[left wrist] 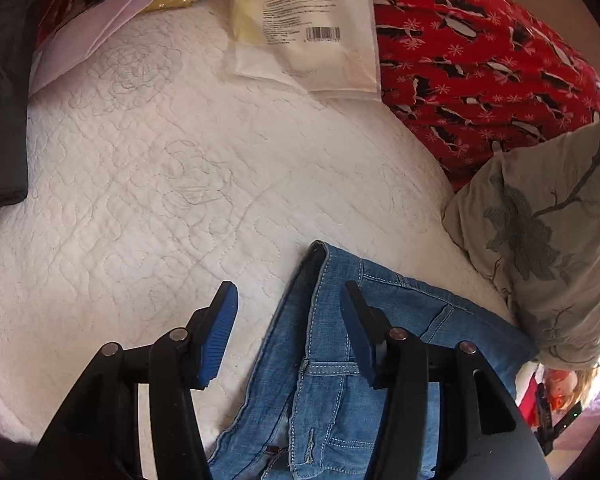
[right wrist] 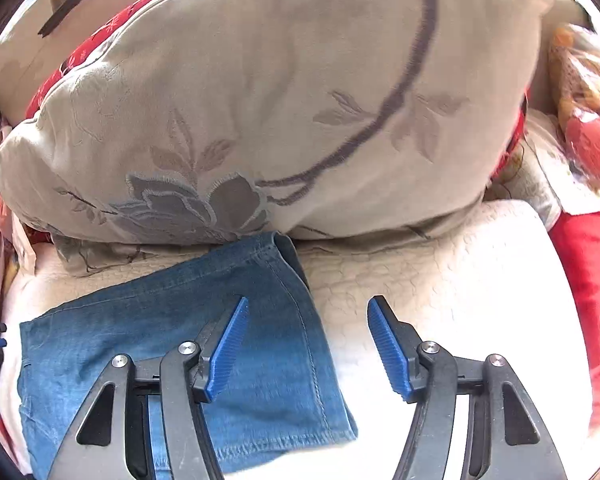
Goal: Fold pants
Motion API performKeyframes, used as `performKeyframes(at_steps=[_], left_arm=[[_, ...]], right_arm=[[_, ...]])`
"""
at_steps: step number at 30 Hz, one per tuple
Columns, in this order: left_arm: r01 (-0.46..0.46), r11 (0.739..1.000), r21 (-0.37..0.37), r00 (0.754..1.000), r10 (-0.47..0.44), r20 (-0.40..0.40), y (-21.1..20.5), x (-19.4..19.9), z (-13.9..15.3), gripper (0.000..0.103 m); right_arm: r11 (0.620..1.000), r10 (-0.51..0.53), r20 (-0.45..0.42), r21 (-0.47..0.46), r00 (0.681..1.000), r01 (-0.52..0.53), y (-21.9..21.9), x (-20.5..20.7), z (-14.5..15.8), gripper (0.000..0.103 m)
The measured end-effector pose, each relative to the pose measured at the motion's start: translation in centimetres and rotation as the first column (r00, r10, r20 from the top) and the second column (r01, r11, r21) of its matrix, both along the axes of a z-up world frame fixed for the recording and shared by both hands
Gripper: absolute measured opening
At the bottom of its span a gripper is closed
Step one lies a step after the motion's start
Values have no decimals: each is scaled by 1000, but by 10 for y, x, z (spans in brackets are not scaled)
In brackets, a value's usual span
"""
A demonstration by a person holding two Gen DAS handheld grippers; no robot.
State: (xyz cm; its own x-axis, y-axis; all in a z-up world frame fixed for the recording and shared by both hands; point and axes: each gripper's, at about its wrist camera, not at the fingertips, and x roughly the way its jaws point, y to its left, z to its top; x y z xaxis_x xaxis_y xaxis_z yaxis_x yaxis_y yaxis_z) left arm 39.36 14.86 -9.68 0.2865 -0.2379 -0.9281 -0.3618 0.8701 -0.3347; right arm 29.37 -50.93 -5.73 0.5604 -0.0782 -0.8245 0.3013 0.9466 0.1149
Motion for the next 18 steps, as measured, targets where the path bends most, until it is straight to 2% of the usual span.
performKeyframes(at_steps=[3,8,13,16,18], left_arm=[[-1,1000,-28,999,0,-36,4,1,-11,55],[54,997,-50,996,-58,-73,-21,5,-29,55],[94,995,-32,991,-97,-90,-41,16,-42,55],[117,993,-20,990,-118,-75,-52,21,-41,65],[133,991,-8,988,-133,-74,-58,24,-40,65]], right_arm=[[1000,-22,-40,16,999,22,-10,-13,-11,63],[996,-37,-63,76,997,42,-6,-14,-18,63],[996,12,-75,93,997,-5,0,17,-30,64],[995,32,-77,95,997,-24,6,39,-39,65],[997,27,-90,81,996,-20,8,53,-48,65]])
